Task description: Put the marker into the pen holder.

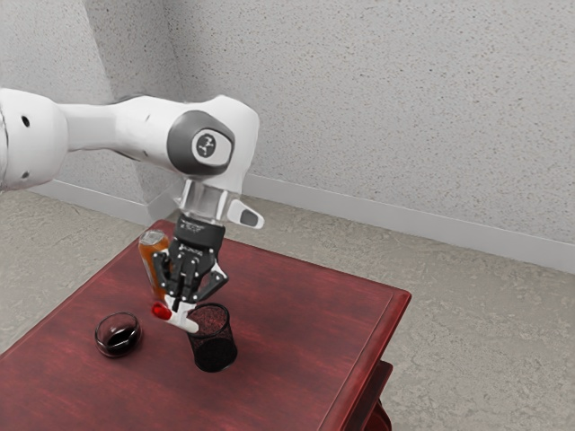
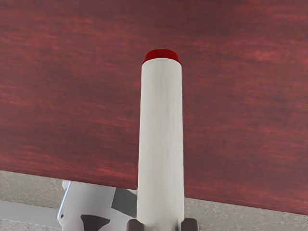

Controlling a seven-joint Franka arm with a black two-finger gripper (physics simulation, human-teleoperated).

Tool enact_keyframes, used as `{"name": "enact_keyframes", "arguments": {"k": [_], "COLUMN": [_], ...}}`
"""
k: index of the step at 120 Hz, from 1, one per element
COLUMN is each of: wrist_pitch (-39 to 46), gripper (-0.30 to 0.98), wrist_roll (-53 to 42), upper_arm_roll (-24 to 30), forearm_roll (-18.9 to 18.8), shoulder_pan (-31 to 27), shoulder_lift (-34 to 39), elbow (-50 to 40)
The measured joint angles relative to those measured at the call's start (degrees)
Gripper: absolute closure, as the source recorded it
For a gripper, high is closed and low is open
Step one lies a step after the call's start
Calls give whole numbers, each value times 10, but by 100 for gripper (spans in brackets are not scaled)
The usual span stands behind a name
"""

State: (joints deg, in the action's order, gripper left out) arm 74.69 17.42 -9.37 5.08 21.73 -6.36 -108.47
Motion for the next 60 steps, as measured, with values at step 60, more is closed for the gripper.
{"name": "enact_keyframes", "arguments": {"k": [60], "wrist_pitch": [41], "gripper": [79], "wrist_roll": [-26], "upper_arm_roll": [-4], "forearm_roll": [-5], "shoulder_pan": [-32], "shoulder_lift": [-90], "elbow": [58]}}
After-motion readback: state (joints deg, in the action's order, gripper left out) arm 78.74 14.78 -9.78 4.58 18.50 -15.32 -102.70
